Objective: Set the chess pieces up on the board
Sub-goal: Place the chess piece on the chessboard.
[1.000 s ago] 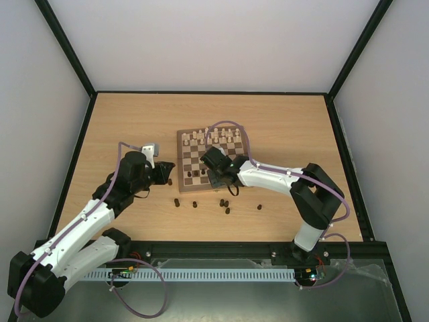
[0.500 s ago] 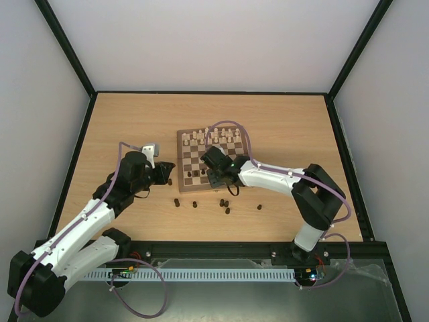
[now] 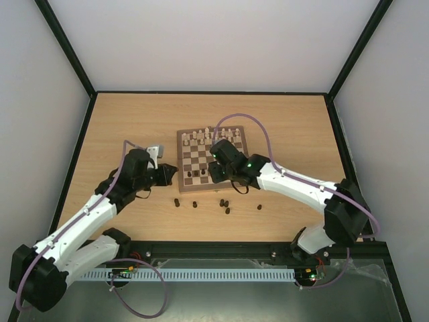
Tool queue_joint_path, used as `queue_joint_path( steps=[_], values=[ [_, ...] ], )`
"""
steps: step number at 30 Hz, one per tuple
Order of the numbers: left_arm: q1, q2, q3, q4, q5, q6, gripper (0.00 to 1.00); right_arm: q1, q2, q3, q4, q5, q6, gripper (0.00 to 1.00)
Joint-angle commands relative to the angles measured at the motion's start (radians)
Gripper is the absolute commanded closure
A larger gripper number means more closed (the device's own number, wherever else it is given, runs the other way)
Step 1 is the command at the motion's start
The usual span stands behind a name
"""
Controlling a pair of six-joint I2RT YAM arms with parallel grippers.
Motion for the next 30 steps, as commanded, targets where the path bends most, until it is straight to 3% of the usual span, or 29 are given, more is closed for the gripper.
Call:
queue_joint_path(
  steps=[1,10,18,30],
  values=[
    [-0.019,0.059,0.073,-0.074,0.045,0.025,0.92,0.005,-0.049,-0.006,-0.042,-0.062,0.002,0.54],
    [-0.147,0.233,0.215,-0.259,-0.119,0.012,0.91,0.003,-0.123,-0.039,-0.073,-0.045,-0.007,0.53],
    [-0.278,0.480,0.417,-0.478,-0.223,0.033,0.90,-0.016,-0.233,-0.109,-0.078,-0.042,-0.017,0.50],
    [-0.328,0.718,0.584,-0.654,-0.306,0.075,0.89,-0.046,-0.320,-0.189,-0.039,-0.118,-0.025,0.50]
  ],
)
